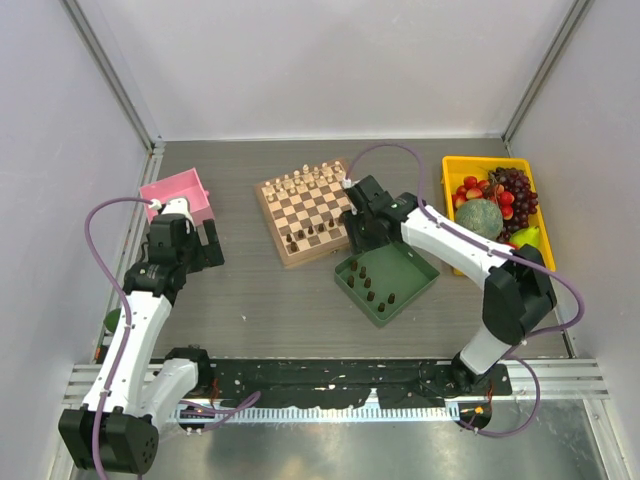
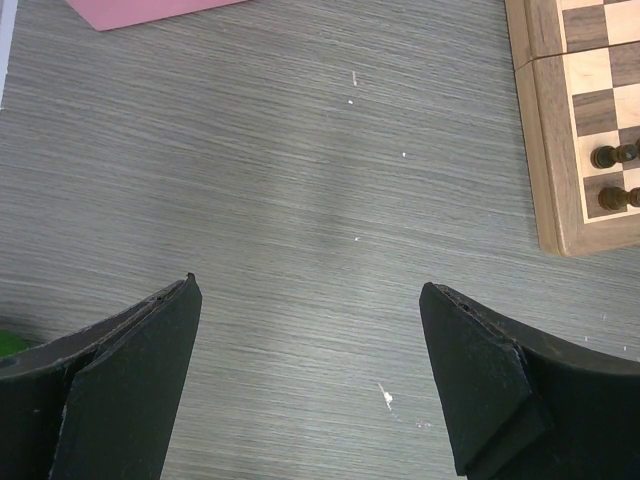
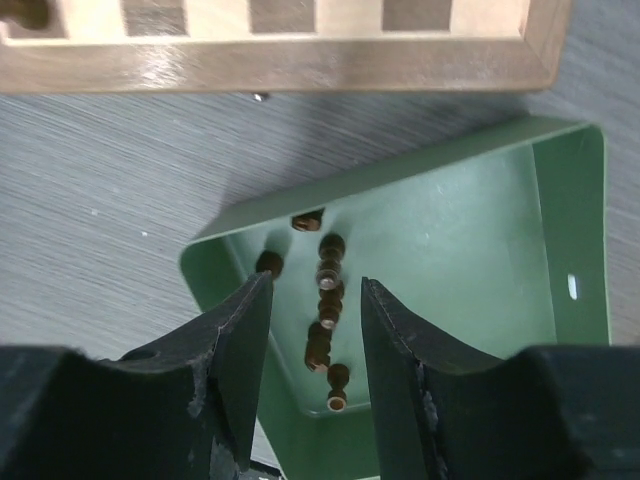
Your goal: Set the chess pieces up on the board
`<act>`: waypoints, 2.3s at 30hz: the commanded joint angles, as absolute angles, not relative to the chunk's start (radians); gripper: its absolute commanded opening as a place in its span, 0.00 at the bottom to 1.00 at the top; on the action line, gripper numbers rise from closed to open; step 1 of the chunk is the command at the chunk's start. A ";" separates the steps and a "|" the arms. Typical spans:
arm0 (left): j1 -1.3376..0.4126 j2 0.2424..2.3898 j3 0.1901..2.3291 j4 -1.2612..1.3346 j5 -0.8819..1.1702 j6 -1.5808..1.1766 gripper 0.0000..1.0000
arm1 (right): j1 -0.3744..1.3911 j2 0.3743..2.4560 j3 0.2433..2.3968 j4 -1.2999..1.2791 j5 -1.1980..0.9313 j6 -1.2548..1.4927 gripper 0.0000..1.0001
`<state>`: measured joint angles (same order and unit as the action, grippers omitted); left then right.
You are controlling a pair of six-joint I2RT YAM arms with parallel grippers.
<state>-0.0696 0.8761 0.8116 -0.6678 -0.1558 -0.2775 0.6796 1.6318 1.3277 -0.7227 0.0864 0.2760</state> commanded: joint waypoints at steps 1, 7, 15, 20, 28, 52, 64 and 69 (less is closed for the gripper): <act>-0.063 0.877 0.848 -0.667 -0.152 -0.268 0.99 | 0.658 1.624 1.293 -0.664 0.074 0.298 0.47; -0.063 0.882 0.848 -0.669 -0.152 -0.270 0.99 | 0.655 1.701 1.311 -0.649 0.057 0.282 0.47; -0.063 0.884 0.851 -0.669 -0.156 -0.268 0.99 | 0.655 1.767 1.339 -0.655 0.043 0.264 0.47; -0.061 0.885 0.850 -0.669 -0.156 -0.268 0.99 | 0.655 1.786 1.324 -0.644 0.038 0.264 0.46; -0.063 0.885 0.850 -0.670 -0.153 -0.268 0.99 | 0.655 1.801 1.315 -0.618 0.014 0.270 0.44; -0.063 0.894 0.853 -0.670 -0.150 -0.270 0.99 | 0.655 1.733 1.175 -0.431 -0.064 0.244 0.43; -0.063 0.894 0.853 -0.673 -0.155 -0.268 0.99 | 0.655 1.730 1.181 -0.400 -0.037 0.225 0.43; -0.063 0.894 0.851 -0.672 -0.155 -0.268 0.99 | 0.655 1.726 1.181 -0.394 -0.029 0.224 0.40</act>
<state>-0.0696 0.8944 0.8135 -0.6724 -0.1562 -0.2775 0.6544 1.7821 1.1717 -0.4400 -0.0479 0.2379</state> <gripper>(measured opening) 0.991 0.429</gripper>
